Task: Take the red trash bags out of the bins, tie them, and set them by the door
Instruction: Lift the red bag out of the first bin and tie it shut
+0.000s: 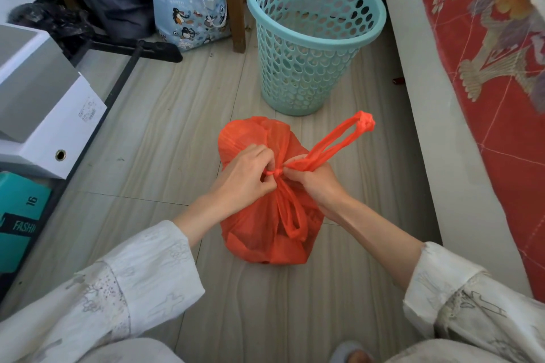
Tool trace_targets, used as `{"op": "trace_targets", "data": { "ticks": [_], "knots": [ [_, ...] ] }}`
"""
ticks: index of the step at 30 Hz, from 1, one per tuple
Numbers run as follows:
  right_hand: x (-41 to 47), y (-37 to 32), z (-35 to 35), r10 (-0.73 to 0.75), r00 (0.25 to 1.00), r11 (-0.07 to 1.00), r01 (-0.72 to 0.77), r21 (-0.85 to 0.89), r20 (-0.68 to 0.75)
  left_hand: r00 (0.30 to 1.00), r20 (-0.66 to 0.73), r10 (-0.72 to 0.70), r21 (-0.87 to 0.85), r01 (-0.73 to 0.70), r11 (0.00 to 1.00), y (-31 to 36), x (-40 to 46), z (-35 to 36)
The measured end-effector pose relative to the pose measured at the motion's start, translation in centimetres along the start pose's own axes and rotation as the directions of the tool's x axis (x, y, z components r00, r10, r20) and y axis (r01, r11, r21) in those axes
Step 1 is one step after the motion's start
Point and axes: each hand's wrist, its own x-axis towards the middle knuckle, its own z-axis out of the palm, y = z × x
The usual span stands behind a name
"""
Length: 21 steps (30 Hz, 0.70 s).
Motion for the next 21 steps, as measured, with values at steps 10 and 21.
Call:
{"op": "trace_targets", "data": {
  "ticks": [10, 21],
  "knots": [
    [0.5, 0.2, -0.3, 0.024, 0.996, 0.991, -0.034, -0.128, -0.080, 0.983, 0.139, -0.123, -0.083, 0.135, 0.987, -0.9, -0.2, -1.0],
    [1.2, -0.2, -0.6, 0.002, 0.999, 0.971, -0.010, -0.237, -0.036, 0.970, 0.126, -0.208, 0.272, 0.167, 0.948, -1.4, 0.5, -2.5]
  ]
}}
